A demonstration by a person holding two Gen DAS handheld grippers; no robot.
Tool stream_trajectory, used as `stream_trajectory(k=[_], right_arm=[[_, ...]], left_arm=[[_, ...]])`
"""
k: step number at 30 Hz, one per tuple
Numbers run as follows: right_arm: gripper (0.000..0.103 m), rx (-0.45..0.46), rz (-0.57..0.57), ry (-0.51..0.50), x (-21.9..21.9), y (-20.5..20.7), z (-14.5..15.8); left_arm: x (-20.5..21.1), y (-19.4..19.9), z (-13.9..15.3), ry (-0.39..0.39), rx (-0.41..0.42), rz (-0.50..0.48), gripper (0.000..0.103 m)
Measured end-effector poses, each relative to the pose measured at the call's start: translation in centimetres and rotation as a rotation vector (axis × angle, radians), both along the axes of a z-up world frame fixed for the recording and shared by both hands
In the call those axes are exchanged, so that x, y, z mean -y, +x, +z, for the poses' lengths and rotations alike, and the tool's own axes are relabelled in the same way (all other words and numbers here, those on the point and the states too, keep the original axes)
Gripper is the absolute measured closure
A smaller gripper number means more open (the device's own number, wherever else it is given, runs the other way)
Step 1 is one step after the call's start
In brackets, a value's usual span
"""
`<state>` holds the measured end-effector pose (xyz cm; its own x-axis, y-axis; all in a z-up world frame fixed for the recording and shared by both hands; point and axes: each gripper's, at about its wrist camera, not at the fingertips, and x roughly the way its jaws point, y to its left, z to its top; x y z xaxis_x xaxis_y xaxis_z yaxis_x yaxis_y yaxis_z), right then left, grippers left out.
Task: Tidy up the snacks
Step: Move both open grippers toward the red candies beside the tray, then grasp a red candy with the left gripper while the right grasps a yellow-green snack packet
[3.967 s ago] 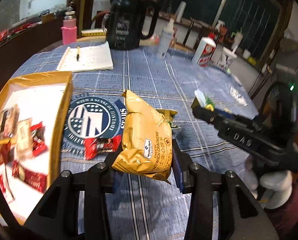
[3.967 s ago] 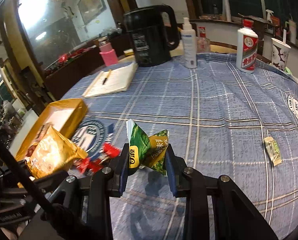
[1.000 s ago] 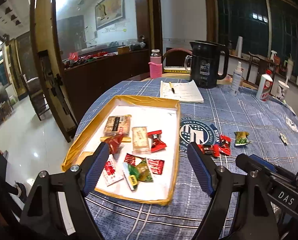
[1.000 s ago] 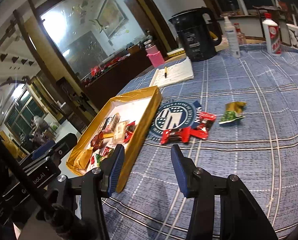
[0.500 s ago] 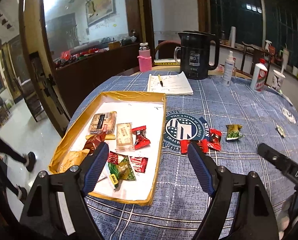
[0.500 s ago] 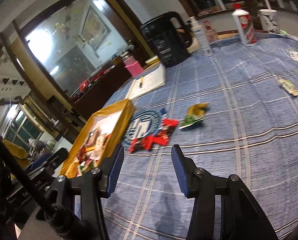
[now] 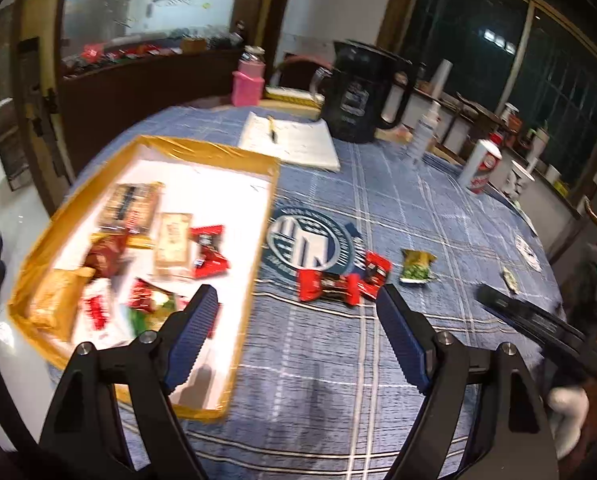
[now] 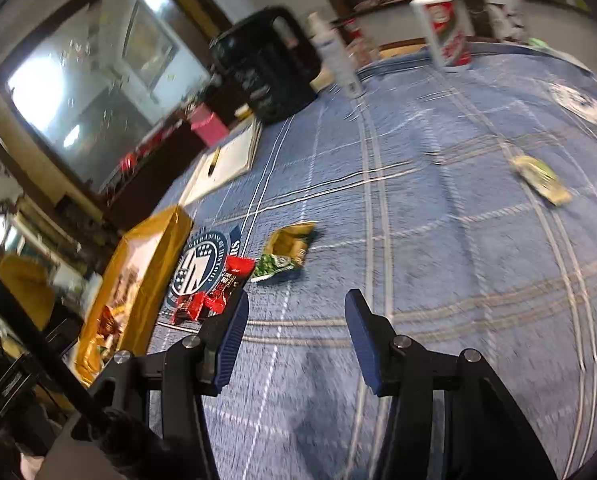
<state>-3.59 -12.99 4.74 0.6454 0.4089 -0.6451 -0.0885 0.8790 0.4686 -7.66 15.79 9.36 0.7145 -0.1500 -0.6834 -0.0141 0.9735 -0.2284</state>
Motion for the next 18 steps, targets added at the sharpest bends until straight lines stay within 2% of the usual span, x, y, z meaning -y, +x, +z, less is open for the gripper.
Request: stream_trajectory(k=[4,7,10,13,15,16,18], right_arm=[[0.052,-0.036,0.055,-0.054,-2.7,3.5,-0.9],[0.052,-0.060,0.064,-0.094,-4.5,5.8,-1.7],[0.052,-0.046,0.069,-0.184,-6.3,7.1,-2.0],[0.052,-0.058,0.050,-0.220,-6.9,8.0,-2.5],[0.056,-0.058,0.050,-0.246,-7.1,8.3,-2.7],[0.064,-0.058,0.050,-0.256,-7.0,8.4,-2.8],[0.067,-0.052,0.052,-0.252,-6.8,8.3,-2.8]], left_arm=[[0.4,2.0,-0.1,-0.033,-0.041,-0.058,0.021],[0.1,3.9,0.0,-0.092,-0.072,-0.096,0.021],[0.2,5.7,0.0,-0.124,-0.102,-0.114,0.021],[1.1,7.2,-0.6,-0.103,-0.125,-0.145,0.021],[1.8,7.9,-1.3,-0.084,-0.147,-0.170,0.021],[2.5,8.3,-1.9,-0.081,-0.163,-0.193,0.021],[3.3,9.0,-2.8,-0.081,-0.195,-0.222,0.021]])
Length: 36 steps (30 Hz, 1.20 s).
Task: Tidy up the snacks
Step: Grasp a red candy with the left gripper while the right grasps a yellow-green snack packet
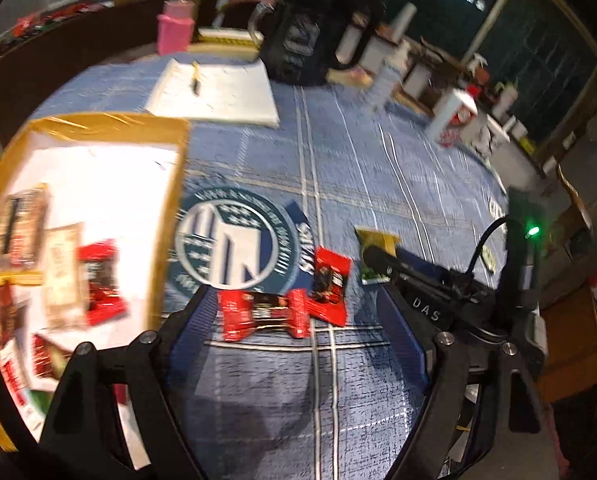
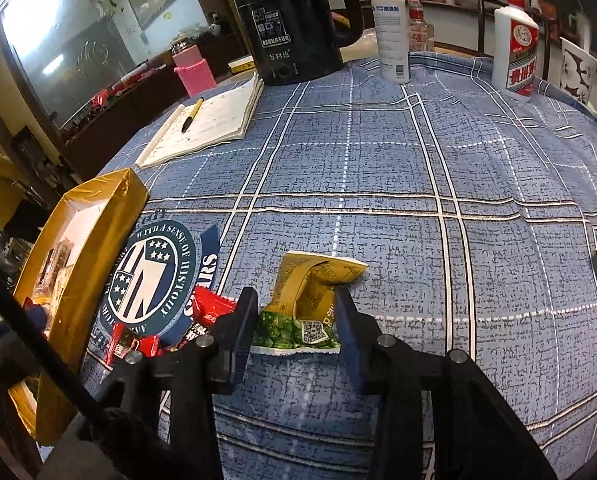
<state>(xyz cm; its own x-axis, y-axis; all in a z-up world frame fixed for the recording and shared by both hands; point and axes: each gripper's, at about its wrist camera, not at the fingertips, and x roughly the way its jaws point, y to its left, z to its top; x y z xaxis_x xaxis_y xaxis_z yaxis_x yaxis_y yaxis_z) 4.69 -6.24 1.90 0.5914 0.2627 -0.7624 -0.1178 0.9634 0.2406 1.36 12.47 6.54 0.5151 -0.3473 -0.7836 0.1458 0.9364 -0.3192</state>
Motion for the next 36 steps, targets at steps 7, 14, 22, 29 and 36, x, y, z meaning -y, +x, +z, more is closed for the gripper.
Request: stream_trajectory(k=[7,14,22,29,36], right_arm=[[0.077,0.043,-0.028,0.041,1.9,-1.2,0.5],[0.097,0.077,-0.061,0.124,5.0,-2.6,1.8],[0.062,0.044,-0.084,0.219,6.3,-2.0,1.0],[0.051,-0.029,-0.044,0.083,3.6,0.2,-0.1],[0.069,0.001,-0.037,-0.077,1.7,0.3,-0.1]], left_arm=[[3.9,1.9,-2.1,0.082,-0.035,-0.108,0.022],[6.8,3.3,-4.3,0.224,-0.027,-0.163,0.025],[8.1,2.8,-4.5,0.333,0.031,-0.211,0.076],[7.8,2.3,-4.0,0.288,0.048,-0.206,0.077],[6.5,1.3,-2.7,0.226,0.068,-0.174,0.077]])
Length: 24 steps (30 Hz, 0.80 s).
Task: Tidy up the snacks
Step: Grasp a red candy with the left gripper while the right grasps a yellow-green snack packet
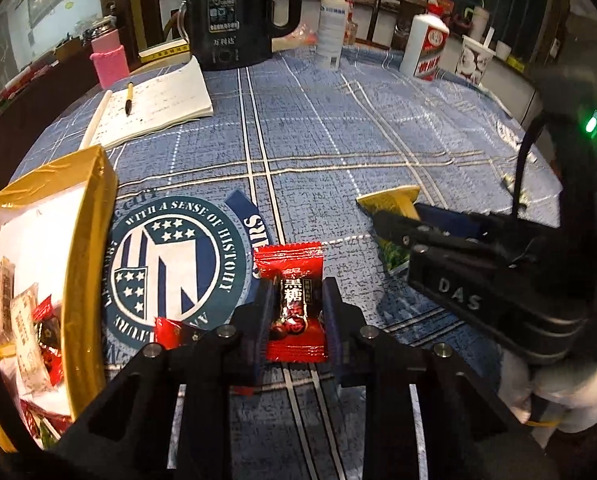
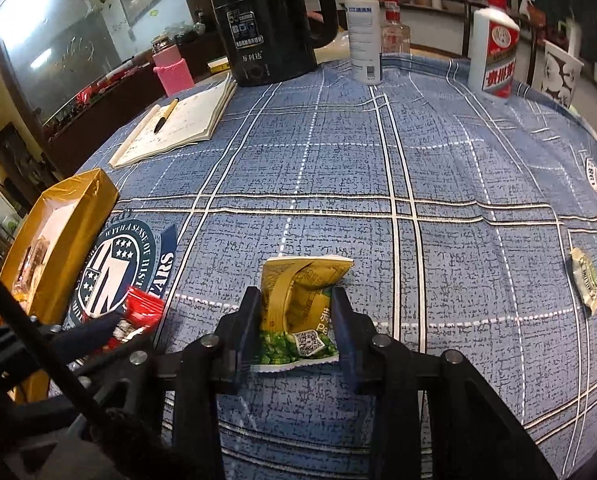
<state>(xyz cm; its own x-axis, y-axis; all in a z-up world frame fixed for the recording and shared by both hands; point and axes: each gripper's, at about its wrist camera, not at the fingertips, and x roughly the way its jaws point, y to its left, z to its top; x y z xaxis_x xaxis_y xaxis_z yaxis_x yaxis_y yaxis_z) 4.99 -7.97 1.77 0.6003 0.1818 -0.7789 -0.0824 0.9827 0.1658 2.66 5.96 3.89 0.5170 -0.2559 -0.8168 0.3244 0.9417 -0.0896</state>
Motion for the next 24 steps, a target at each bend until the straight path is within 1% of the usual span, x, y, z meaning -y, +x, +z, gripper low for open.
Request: stream_trajectory(k=[5,11,16,24], right_arm=[[0.072,0.020,-0.020,0.020,0.8,-1.0,0.2],[0.072,0.056,-0.042,0.051,1.5,-2.9,1.7],[0.072,0.108,-0.034,0.074,1.1,-5.2,3.9],[0.072,0.204,0.033,0.108,-1.4,-9.1,8.2]], left_arm=[[-1.2,-1.7,1.6,-0.065,0.029,0.015,0.077],[-3.2,-3.9,3.3,-0.132,0.062,0.042,0.077],[-6.3,-6.3,5.5,-0.202,0.117,0.084,0.077],[-11.5,-11.0,8.3,-0.272,0.223,0.172,0.077]])
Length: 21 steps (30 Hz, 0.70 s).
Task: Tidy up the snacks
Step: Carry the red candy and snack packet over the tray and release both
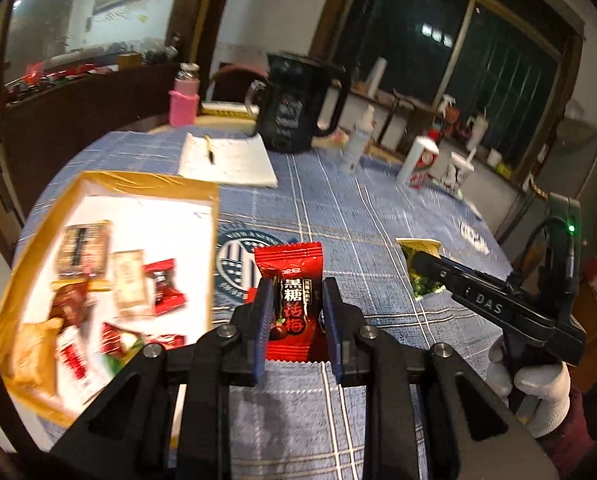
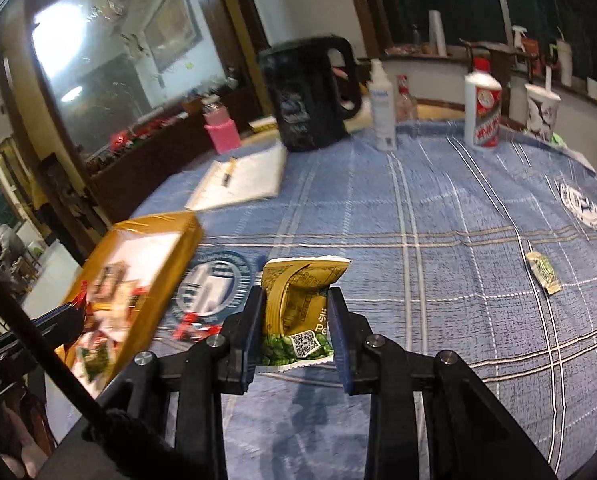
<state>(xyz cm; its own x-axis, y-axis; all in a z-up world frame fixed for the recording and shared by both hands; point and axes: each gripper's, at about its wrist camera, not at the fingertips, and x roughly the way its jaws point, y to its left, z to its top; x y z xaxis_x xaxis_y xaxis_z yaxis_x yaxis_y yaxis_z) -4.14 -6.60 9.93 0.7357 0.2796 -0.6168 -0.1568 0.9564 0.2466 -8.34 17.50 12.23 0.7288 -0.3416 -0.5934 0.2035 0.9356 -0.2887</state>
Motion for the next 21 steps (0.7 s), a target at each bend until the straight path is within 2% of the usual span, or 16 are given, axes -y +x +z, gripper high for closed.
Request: stream_trajectory(k=[6,13,16,21], right_arm=[[0.072,0.068,0.066,0.013,-2.2,-2.7,2.5],[0.072,0.117,0.152,-0.010,-5.9,-3.8,4.6],[0.072,0.114,0.183,-0.028,-7.8,-3.1,4.5],[0.072,0.056,0.258,-0.042,-12.3,-1.0,2.7]], left_arm=[[-3.5,-2.2,1.1,-0.039,0.049,0.065,0.077],[-7.9,-2.3,0.5,-0.045,0.044,0.144,0.077],[-9.7,-1.5,-0.3,-0.038,0.023,0.172,0.077],[-12.5,0.3,-2.2,-0.031,-0.020,0.214,0.077]])
